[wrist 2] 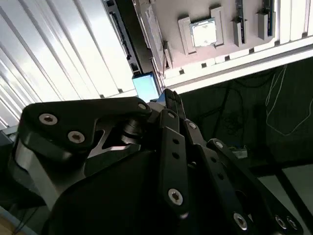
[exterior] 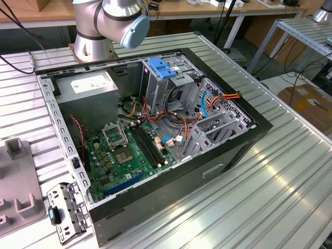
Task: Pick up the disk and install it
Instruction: 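Pick up the disk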
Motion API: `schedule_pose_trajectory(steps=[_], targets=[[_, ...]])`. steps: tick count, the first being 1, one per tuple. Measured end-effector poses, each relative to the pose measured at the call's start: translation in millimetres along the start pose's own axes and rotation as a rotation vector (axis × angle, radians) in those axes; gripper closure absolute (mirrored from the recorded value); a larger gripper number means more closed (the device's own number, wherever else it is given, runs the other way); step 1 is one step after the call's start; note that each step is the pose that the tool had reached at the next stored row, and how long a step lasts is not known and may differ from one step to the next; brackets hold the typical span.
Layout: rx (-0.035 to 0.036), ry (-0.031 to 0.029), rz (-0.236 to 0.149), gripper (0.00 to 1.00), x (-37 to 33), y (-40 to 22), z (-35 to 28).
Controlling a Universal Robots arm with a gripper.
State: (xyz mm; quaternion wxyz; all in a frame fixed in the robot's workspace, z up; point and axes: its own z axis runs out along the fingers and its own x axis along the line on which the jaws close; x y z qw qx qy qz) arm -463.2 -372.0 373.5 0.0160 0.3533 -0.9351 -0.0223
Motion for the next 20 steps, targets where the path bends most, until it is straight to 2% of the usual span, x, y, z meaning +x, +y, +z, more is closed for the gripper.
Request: schedule_pose_trajectory(steps=[3, 6, 10, 12, 20], targets=[[0.0028, 0.0010, -0.058, 0.89, 0.0, 0.0, 0.1], [0.0127, -0.0057, -0.119, 0.89, -0.1, -0.1, 0.1], [0.0160, -0.0068, -0.158, 0.89, -0.1, -0.1, 0.1], [0.0179, -0.0070, -0.192, 0.89, -0.2, -0.1, 0.2], [0.0195, -0.0050, -0.259, 0.89, -0.3, 0.0, 0.1]])
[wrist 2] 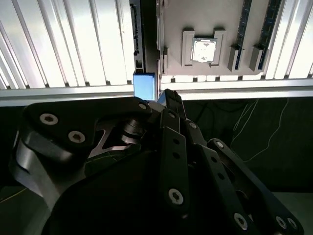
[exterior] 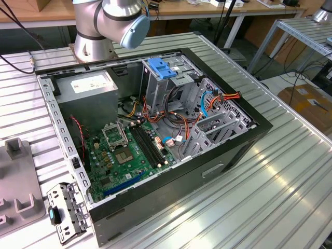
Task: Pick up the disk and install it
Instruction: 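Pick up the disk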
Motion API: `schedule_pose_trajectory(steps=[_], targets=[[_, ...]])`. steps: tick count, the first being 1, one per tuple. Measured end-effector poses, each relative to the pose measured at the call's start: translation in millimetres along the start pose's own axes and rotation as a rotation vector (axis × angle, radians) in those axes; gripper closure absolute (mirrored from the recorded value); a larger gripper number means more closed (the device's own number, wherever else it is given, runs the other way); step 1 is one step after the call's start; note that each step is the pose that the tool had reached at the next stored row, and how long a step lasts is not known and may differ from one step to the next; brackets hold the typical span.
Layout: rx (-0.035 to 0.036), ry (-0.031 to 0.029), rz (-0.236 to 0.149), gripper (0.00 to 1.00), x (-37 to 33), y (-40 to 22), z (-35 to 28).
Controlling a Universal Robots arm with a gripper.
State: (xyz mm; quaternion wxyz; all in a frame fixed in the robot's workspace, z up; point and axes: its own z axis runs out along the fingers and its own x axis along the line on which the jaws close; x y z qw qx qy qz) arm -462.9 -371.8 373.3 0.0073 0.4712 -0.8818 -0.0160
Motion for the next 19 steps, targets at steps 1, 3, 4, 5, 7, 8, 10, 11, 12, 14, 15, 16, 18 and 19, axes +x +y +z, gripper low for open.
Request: schedule_pose_trajectory(steps=[1, 3, 4, 5, 7, 8, 10, 11, 12, 14, 15, 16, 18, 19], targets=[[0.0000, 0.0001, -0.002, 0.89, 0.0, 0.0, 0.0], [0.0000, 0.0001, -0.002, 0.89, 0.0, 0.0, 0.0], [0.0000, 0.0001, -0.002, 0.89, 0.0, 0.0, 0.0], [0.0000, 0.0001, -0.002, 0.89, 0.0, 0.0, 0.0], [0.0000, 0.0001, -0.002, 0.89, 0.0, 0.0, 0.0], [0.0000, 0.0000, -0.002, 0.89, 0.0, 0.0, 0.0], [0.0000, 0.0001, -0.002, 0.89, 0.0, 0.0, 0.0], [0.0000, 0.0001, -0.002, 0.89, 0.0, 0.0, 0.0], [0.0000, 0.0001, -0.002, 0.89, 0.0, 0.0, 0.0], [0.0000, 0.0001, -0.003, 0.89, 0.0, 0.0, 0.0], [0.0000, 0.0001, -0.004, 0.89, 0.0, 0.0, 0.0], [0.0000, 0.0003, -0.008, 0.89, 0.0, 0.0, 0.0], [0.0000, 0.0007, -0.019, 0.89, 0.0, 0.0, 0.0], [0.0000, 0.0010, -0.030, 0.89, 0.0, 0.0, 0.0]])
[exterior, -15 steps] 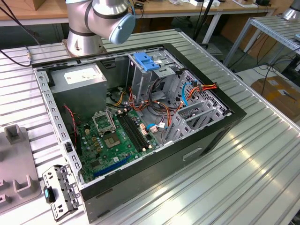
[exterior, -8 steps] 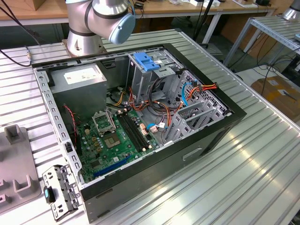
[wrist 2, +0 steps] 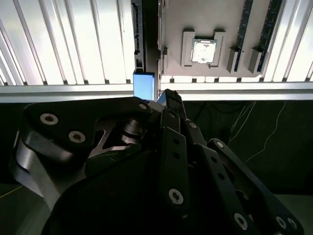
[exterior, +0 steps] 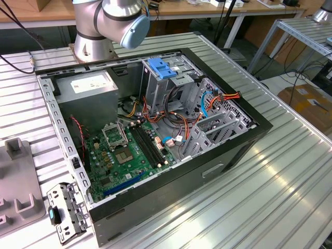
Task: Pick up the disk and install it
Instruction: 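Pick up the disk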
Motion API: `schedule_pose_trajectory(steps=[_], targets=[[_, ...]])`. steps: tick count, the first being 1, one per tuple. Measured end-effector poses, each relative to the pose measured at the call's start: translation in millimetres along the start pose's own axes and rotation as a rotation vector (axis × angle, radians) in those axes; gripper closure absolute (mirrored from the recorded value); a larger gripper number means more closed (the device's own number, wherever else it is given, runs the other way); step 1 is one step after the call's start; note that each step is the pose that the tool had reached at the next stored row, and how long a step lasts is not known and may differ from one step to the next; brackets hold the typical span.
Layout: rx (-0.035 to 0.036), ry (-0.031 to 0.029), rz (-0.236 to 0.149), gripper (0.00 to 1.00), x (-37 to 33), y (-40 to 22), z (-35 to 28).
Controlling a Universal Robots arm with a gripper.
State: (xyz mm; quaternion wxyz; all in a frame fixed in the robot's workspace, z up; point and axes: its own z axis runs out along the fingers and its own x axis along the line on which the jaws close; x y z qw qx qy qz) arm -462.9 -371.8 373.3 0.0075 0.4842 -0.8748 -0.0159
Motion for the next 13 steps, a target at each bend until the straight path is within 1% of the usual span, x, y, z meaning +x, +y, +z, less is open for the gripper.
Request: schedule_pose_trajectory(steps=[1, 4, 6, 10, 13], targets=[[0.0000, 0.0004, -0.013, 0.89, 0.0, 0.0, 0.0], [-0.0002, 0.0025, -0.069, 0.89, 0.0, 0.0, 0.0], [-0.0003, 0.0044, -0.125, 0.89, 0.0, 0.0, 0.0], [-0.0004, 0.0063, -0.177, 0.89, -0.6, 0.3, 0.1], [0.0003, 0.0075, -0.181, 0.89, -5.3, 3.0, 0.4]])
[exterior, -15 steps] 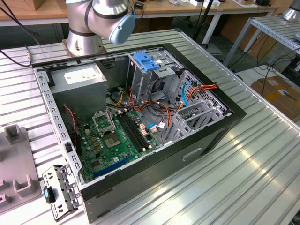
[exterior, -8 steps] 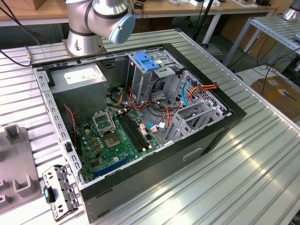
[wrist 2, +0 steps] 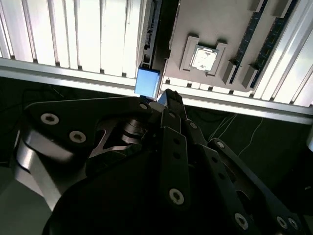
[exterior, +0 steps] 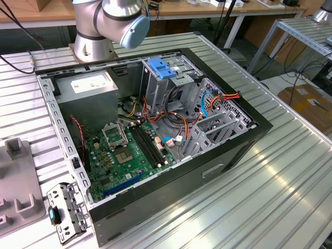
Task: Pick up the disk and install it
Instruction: 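Pick up the disk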
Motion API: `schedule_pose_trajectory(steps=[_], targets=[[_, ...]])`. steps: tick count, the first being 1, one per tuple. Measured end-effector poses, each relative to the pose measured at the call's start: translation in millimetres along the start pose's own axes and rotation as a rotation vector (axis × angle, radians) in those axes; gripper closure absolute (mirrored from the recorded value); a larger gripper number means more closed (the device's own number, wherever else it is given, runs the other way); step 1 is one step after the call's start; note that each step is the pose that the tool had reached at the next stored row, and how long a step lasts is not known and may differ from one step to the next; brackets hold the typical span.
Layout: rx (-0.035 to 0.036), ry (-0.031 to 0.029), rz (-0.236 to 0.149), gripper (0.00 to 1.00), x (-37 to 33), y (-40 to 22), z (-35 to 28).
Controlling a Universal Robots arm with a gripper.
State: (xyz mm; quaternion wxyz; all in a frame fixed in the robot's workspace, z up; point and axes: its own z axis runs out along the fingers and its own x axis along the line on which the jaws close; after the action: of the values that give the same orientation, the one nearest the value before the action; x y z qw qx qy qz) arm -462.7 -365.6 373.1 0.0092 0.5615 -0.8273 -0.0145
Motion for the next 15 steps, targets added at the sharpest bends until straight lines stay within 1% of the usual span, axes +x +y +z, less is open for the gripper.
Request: schedule_pose_trajectory(steps=[5, 9, 13, 15], targets=[[0.0005, 0.0013, -0.003, 0.89, -8.2, 2.8, 0.2], [0.0005, 0.0020, -0.024, 0.89, -8.7, 2.9, 0.2], [0.0005, 0.0040, -0.085, 0.89, -8.8, 2.9, 0.2], [0.0004, 0.0054, -0.124, 0.89, -8.8, 2.9, 0.3]])
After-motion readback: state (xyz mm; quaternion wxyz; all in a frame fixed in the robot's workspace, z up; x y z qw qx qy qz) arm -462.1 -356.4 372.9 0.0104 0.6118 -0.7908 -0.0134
